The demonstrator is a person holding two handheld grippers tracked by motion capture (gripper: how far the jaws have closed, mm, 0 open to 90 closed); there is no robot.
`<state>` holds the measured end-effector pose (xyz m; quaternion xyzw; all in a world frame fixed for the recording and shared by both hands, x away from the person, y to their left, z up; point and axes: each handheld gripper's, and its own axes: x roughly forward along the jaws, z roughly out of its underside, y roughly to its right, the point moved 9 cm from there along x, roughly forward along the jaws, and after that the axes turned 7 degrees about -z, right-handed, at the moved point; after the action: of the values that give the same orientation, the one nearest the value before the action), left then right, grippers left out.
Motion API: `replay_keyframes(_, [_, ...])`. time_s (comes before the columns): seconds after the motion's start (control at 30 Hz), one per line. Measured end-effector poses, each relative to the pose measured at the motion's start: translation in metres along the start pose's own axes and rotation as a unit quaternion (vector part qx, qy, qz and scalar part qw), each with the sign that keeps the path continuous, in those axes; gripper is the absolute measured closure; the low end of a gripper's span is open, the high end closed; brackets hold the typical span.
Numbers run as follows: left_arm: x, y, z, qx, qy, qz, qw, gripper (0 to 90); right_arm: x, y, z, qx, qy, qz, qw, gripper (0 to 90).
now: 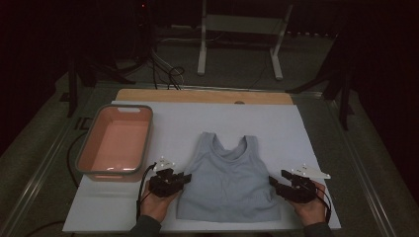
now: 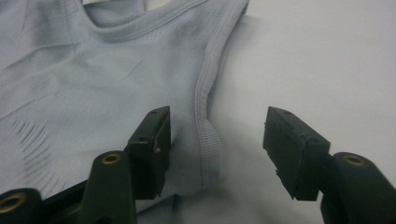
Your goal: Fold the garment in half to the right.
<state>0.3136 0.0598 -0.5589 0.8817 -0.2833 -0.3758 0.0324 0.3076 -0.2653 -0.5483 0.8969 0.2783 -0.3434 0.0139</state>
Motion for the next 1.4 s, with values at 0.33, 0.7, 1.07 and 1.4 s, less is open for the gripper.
replay_keyframes(0.33, [-0.017, -0.014, -0.006, -0.015, 0.014, -0.019, 0.9996, 77.8, 0.0, -0.002, -0.001, -0.004, 0.001, -0.001, 1.0, 40.4])
replay_keyframes(0.7, [-0.025, -0.011, -0.011, -0.022, 0.016, -0.002, 0.9996, 77.5, -0.001, -0.006, -0.003, -0.009, 0.011, -0.009, 0.9999, 36.1])
replay_keyframes(1.07, [-0.028, 0.009, -0.023, -0.007, 0.016, 0.017, 0.9997, 77.2, 0.0, -0.017, -0.004, -0.026, 0.013, -0.021, 0.9994, 34.3])
replay_keyframes(1.4, [-0.025, 0.031, -0.035, 0.005, 0.018, 0.04, 0.999, 76.7, 0.001, -0.021, -0.004, -0.033, 0.011, -0.022, 0.9991, 34.0])
